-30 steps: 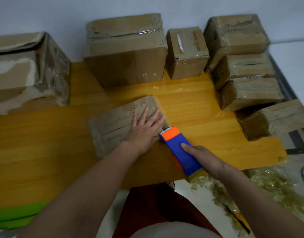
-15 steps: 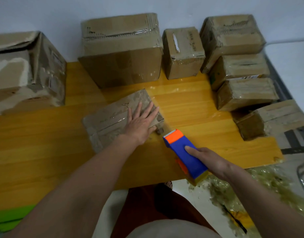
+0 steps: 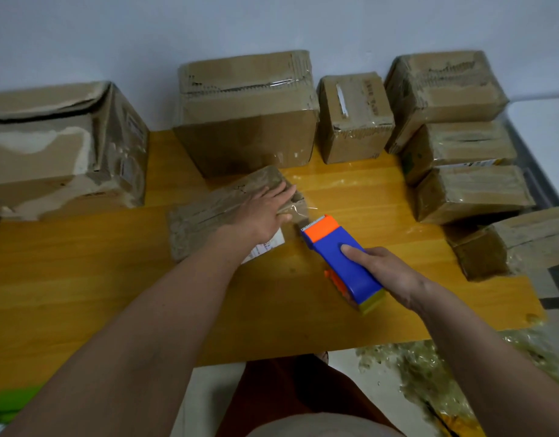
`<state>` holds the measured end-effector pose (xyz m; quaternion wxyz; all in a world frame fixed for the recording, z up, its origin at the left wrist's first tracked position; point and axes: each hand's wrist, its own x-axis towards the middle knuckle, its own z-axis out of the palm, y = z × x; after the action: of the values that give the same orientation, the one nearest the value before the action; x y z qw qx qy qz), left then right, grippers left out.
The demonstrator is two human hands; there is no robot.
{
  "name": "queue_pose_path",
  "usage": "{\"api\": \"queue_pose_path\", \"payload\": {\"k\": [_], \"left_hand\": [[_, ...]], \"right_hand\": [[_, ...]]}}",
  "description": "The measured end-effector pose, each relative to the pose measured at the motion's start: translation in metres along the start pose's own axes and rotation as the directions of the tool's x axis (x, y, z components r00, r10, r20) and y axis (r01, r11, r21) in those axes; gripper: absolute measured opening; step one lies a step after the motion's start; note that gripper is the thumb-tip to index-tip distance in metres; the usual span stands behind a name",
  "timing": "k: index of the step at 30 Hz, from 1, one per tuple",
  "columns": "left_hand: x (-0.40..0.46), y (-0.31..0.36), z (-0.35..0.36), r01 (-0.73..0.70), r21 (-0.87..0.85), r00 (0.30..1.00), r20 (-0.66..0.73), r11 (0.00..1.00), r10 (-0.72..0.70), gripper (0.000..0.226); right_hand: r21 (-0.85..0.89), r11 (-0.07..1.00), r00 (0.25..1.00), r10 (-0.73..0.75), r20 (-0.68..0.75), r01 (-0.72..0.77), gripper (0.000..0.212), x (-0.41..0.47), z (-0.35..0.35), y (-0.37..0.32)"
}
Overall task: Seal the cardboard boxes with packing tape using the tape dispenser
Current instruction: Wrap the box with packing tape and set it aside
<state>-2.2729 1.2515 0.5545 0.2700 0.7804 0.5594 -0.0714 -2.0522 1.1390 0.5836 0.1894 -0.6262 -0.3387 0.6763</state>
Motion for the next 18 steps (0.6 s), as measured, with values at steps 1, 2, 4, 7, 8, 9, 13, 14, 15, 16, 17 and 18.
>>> {"api": "queue_pose_path", "payload": {"k": [1, 2, 4, 7, 8, 9, 13, 14, 15, 16, 17, 18], "left_hand": [[0.0, 0.0, -0.004, 0.001, -0.018, 1.0, -0.001, 1.0, -0.001, 0.062], [0.001, -0.001, -0.009, 0.001, -0.04, 1.0, 0.001, 0.999, -0.001, 0.061], [0.003, -0.003, -0.019, 0.012, -0.095, 1.0, 0.005, 0.995, -0.012, 0.059], [0.007, -0.009, -0.034, 0.047, -0.196, 0.999, 0.001, 0.979, -0.048, 0.056], [0.009, -0.01, -0.038, 0.063, -0.229, 0.998, -0.005, 0.971, -0.066, 0.055], [0.01, -0.012, -0.042, 0.073, -0.25, 0.997, -0.012, 0.966, -0.078, 0.054], [0.014, -0.015, -0.047, 0.067, -0.209, 0.997, -0.014, 0.976, -0.071, 0.053], [0.015, -0.016, -0.047, 0.066, -0.17, 0.998, -0.013, 0.983, -0.069, 0.053], [0.016, -0.018, -0.046, 0.063, -0.131, 0.998, -0.014, 0.989, -0.065, 0.053], [0.017, -0.019, -0.046, 0.058, -0.105, 0.998, -0.016, 0.993, -0.06, 0.053], [0.019, -0.021, -0.046, 0.055, -0.1, 0.998, -0.013, 0.993, -0.057, 0.054], [0.022, -0.022, -0.045, 0.052, -0.113, 0.999, 0.004, 0.992, -0.052, 0.055]], "right_hand": [[-0.008, 1.0, 1.0, -0.005, 0.001, 0.005, 0.048, 0.001, 0.001, -0.003], [0.0, 1.0, 1.0, -0.012, 0.005, 0.012, 0.048, 0.003, 0.001, -0.007], [0.046, 0.998, 0.999, -0.04, 0.019, 0.039, 0.049, 0.004, 0.0, -0.014], [0.071, 0.995, 0.996, -0.078, 0.031, 0.075, 0.05, 0.008, -0.001, -0.027], [0.054, 0.996, 0.996, -0.077, 0.034, 0.075, 0.051, 0.01, 0.0, -0.032], [0.035, 0.997, 0.997, -0.07, 0.033, 0.069, 0.052, 0.013, 0.001, -0.036], [-0.007, 0.999, 0.999, -0.033, -0.002, 0.033, 0.054, 0.022, 0.007, -0.044], [-0.017, 0.999, 0.999, -0.03, -0.015, 0.029, 0.054, 0.024, 0.009, -0.045], [-0.026, 0.999, 0.999, -0.025, -0.027, 0.024, 0.052, 0.025, 0.011, -0.045], [-0.028, 0.999, 0.999, -0.02, -0.034, 0.019, 0.051, 0.027, 0.012, -0.046], [-0.029, 0.999, 0.999, -0.014, -0.039, 0.013, 0.051, 0.029, 0.014, -0.047], [-0.036, 0.999, 0.999, -0.004, -0.047, 0.003, 0.05, 0.032, 0.015, -0.048]]}}
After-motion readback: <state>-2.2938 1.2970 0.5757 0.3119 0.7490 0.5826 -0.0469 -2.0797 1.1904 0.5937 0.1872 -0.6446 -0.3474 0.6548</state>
